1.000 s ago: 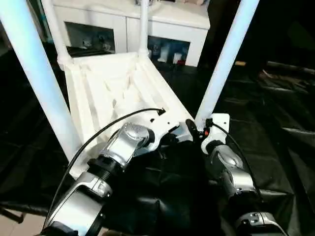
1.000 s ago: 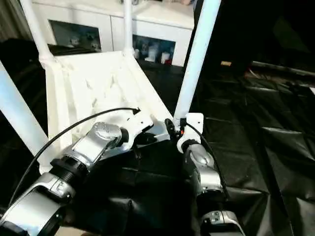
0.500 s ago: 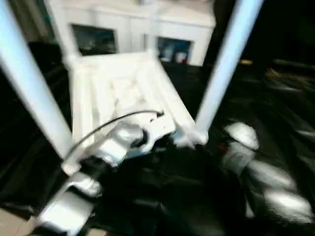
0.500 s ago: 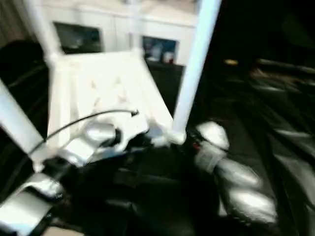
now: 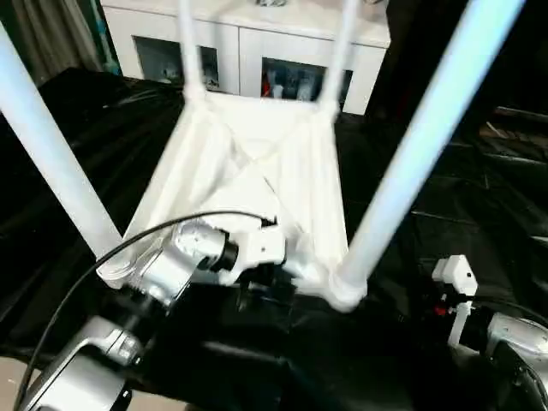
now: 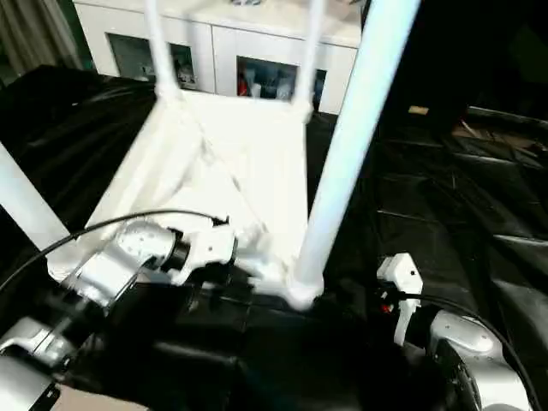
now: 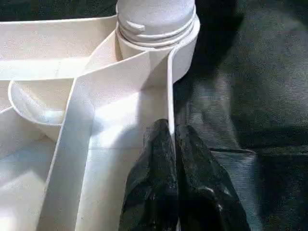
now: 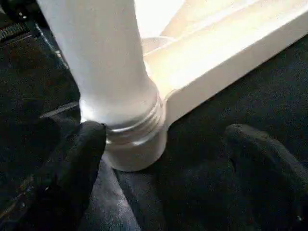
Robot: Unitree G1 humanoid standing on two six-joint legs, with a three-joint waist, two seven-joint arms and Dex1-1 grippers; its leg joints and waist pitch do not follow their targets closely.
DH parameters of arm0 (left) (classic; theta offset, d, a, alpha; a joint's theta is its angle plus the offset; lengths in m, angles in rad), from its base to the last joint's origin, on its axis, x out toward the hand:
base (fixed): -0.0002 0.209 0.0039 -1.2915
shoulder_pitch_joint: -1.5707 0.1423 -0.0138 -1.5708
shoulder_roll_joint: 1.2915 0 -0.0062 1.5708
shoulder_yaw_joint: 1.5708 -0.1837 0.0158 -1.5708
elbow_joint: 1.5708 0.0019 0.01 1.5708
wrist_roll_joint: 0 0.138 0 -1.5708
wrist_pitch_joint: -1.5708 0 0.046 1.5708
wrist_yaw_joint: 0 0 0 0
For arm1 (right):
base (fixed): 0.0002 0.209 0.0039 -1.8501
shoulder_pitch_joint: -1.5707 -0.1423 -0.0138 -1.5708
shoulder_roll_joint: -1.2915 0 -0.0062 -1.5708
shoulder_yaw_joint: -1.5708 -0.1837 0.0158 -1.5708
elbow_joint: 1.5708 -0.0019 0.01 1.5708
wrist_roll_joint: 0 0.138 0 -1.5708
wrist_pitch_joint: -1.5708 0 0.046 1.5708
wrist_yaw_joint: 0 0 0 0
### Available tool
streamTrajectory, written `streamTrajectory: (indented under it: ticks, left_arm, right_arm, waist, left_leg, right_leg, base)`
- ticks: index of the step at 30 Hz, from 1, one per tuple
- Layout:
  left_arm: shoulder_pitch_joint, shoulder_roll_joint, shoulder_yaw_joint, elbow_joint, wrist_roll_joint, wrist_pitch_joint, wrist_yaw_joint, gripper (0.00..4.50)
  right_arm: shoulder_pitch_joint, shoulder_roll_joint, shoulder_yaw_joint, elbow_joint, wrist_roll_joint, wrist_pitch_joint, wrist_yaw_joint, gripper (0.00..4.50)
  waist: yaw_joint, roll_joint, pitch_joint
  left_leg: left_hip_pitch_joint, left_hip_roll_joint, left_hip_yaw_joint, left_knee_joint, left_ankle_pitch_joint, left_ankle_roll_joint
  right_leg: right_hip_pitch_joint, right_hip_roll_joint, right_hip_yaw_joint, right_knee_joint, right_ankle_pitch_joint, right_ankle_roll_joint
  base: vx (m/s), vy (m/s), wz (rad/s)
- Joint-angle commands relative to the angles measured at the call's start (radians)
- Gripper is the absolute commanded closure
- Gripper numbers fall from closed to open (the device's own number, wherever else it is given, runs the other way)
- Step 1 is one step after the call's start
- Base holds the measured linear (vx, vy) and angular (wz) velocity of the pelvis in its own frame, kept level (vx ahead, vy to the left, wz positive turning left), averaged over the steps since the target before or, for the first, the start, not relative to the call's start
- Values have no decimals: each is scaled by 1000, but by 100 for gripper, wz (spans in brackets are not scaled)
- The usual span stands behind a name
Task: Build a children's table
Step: Rotate leg to tighten
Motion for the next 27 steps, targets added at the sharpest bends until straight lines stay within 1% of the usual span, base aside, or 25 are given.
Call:
streamTrajectory:
  ticks: [1, 3, 8, 9, 10, 11, 12, 13, 14, 15, 16, 17, 18, 20, 21, 22, 23, 24, 25, 26, 27]
  left_arm:
    - [8, -5, -13, -50, -37, -8, -51, 450]
    - [12, 1, -14, -58, -43, -4, -65, 450]
    - [24, 14, -1, -86, -45, -10, -69, 450]
    - [26, 15, 10, -103, -63, 20, -74, 450]
    - [27, 15, 18, -113, -77, 42, -79, 422]
    - [28, 16, 22, -120, -83, 51, -80, 422]
    - [31, 24, 29, -140, -95, 67, -87, 395]
    - [38, 40, 38, -176, -112, 82, -97, 393]
    - [39, 41, 39, -178, -113, 83, -97, 389]
    - [41, 45, 42, -189, -118, 88, -100, 389]
    - [48, 47, 58, -208, -131, 81, -93, 380]
    - [54, 46, 80, -228, -149, 82, -80, 367]
    - [62, 43, 111, -253, -172, 95, -59, 367]
    - [80, 31, 181, -299, -223, 127, -4, 367]
    - [88, 26, 207, -315, -242, 146, 17, 367]
    - [110, 14, 265, -343, -264, 187, 95, 367]
    - [119, 7, 291, -349, -263, 199, 140, 367]
    - [133, -2, 322, -356, -258, 212, 199, 367]
    - [172, -35, 386, -365, -235, 213, 338, 367]
    - [197, -55, 408, -373, -226, 221, 395, 367]
    - [217, -68, 423, -382, -220, 230, 435, 367]
  right_arm:
    - [-2, -10, -9, -11, -11, 18, -17, 30]
    - [0, -12, -7, -14, -10, 18, -17, 30]
    - [-4, -14, -5, -9, -21, 10, -25, 30]
    - [-1, -15, -7, -16, -19, 12, -27, 30]
    - [1, -16, -9, -21, -18, 13, -27, 22]
    - [4, -17, -11, -25, -17, 14, -27, 22]
    - [10, -17, -15, -33, -15, 15, -30, 20]
    - [21, -18, -24, -50, -12, 17, -36, 20]
    - [22, -18, -24, -51, -11, 17, -36, 20]
    - [26, -19, -26, -55, -10, 18, -38, 20]
    - [35, -21, -33, -69, -6, 20, -42, 20]
    - [45, -22, -41, -84, -2, 21, -48, 20]
    - [57, -23, -54, -104, 6, 27, -59, 20]
    - [85, -26, -85, -147, 26, 41, -78, 20]
    - [97, -26, -97, -164, 31, 43, -85, 20]
    - [125, -24, -126, -203, 33, 49, -116, 20]
    - [136, -21, -140, -221, 32, 51, -134, 20]
    - [151, -16, -157, -244, 29, 54, -159, 20]
    - [158, 15, -193, -271, 0, 83, -266, 20]
    - [149, 38, -211, -266, -25, 101, -336, 20]
    - [143, 55, -224, -264, -43, 114, -388, 20]
  waist:
    - [-2, -9, -58]
    - [-3, -10, -60]
    - [-6, -10, -63]
    - [-7, -10, -64]
    - [-6, -9, -64]
    - [-7, -10, -64]
    - [-7, -11, -64]
    - [-6, -11, -65]
    - [-6, -9, -65]
    - [-6, -11, -65]
    - [-7, -11, -62]
    - [-8, -12, -60]
    - [-8, -7, -59]
    - [-9, -9, -57]
    - [-9, -7, -57]
    - [-10, -10, -56]
    - [-10, -13, -55]
    - [-11, -15, -55]
    - [-13, -20, -55]
    - [-18, -26, -55]
    - [-18, -21, -55]
  left_leg:
    - [13, 30, -13, -64, -230, 40]
    - [13, 30, -14, -62, -215, 42]
    - [11, 29, -13, -57, -178, 53]
    - [10, 29, -13, -56, -174, 54]
    - [11, 29, -13, -56, -174, 55]
    - [11, 29, -12, -56, -173, 55]
    - [10, 29, -13, -56, -170, 58]
    - [10, 29, -13, -54, -161, 60]
    - [10, 30, -13, -54, -161, 61]
    - [12, 30, -12, -54, -163, 62]
    - [10, 29, -12, -55, -177, 62]
    - [9, 29, -11, -56, -193, 59]
    - [10, 29, -12, -57, -205, 54]
    - [11, 29, -12, -58, -239, 39]
    - [12, 30, -12, -59, -245, 34]
    - [12, 28, -12, -58, -250, 33]
    - [10, 30, -13, -59, -253, 29]
    - [11, 28, -13, -58, -255, 30]
    - [9, 28, -14, -59, -250, 28]
    - [5, 24, -13, -58, -243, 26]
    - [7, 24, -16, -60, -240, 20]
  right_leg:
    - [45, -56, 41, -72, -200, -181]
    - [46, -56, 41, -69, -191, -178]
    - [46, -53, 40, -60, -124, -196]
    - [47, -52, 39, -57, -118, -199]
    - [46, -52, 39, -57, -118, -202]
    - [46, -52, 39, -56, -114, -205]
    - [47, -52, 39, -55, -112, -207]
    - [48, -53, 39, -51, -93, -216]
    - [47, -52, 40, -51, -87, -219]
    - [46, -52, 40, -51, -84, -224]
    - [47, -51, 39, -53, -97, -222]
    - [46, -51, 40, -57, -126, -214]
    - [47, -53, 40, -59, -146, -209]
    - [46, -53, 41, -66, -214, -187]
    - [45, -53, 42, -66, -222, -184]
    - [43, -50, 41, -69, -240, -174]
    - [45, -50, 41, -69, -246, -166]
    - [43, -49, 39, -72, -262, -157]
    - [43, -46, 39, -73, -276, -140]
    - [42, -45, 37, -76, -294, -124]
    - [40, -46, 36, -76, -314, -113]
  base:
    - [0, 0, 0]
    - [0, 0, 0]
    - [0, 0, 0]
    - [0, 0, 0]
    - [0, 0, 0]
    - [0, 0, 0]
    - [0, 0, 0]
    - [0, 0, 0]
    - [0, 0, 0]
    - [0, 0, 0]
    - [0, 0, 0]
    - [0, 0, 0]
    - [0, 0, 0]
    - [0, 0, 0]
    - [0, 0, 0]
    - [0, 0, 0]
    - [0, 0, 0]
    - [0, 0, 0]
    - [0, 0, 0]
    - [0, 0, 0]
    - [0, 0, 0]
